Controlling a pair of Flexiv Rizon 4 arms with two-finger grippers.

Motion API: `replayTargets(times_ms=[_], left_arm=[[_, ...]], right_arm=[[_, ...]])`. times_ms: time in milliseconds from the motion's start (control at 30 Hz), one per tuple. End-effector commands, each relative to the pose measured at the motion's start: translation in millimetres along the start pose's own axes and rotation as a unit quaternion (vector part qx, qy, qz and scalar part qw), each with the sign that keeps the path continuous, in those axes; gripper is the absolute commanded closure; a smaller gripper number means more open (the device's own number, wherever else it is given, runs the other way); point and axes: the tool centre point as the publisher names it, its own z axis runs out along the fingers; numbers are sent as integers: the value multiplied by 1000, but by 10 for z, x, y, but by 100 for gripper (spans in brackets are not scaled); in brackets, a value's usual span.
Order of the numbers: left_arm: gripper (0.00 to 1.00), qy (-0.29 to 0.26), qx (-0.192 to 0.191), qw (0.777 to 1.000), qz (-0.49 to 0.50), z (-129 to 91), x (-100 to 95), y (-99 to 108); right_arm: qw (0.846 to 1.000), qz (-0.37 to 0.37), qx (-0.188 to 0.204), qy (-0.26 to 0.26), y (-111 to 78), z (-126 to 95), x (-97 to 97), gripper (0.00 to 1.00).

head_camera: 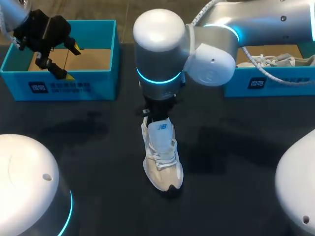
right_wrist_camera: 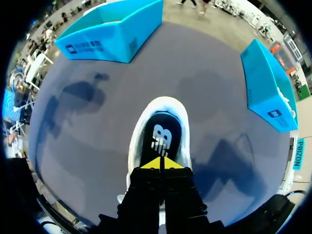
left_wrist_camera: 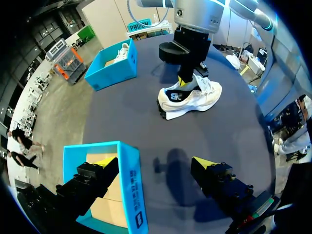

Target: Take the shoe out of the shoebox, open the shoe tongue, remove and reinsert the insole, then place the shoe into the shoebox

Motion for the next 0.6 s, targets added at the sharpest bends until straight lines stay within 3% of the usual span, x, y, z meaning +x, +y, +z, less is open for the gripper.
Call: replayTargets(times_ms=[33,233,600], left_arm=[[0,0,-2,1000,0,-12,14,-2],[0,0,-2,1000,0,-12,14,-2],[0,0,-2,1000,0,-12,14,-2]], right_arm=[[1000,5,2,21,-24,152,-22,100],[999,12,15,26,-60,361,-22,100],[999,18,34,27,-36,548,-26,100]])
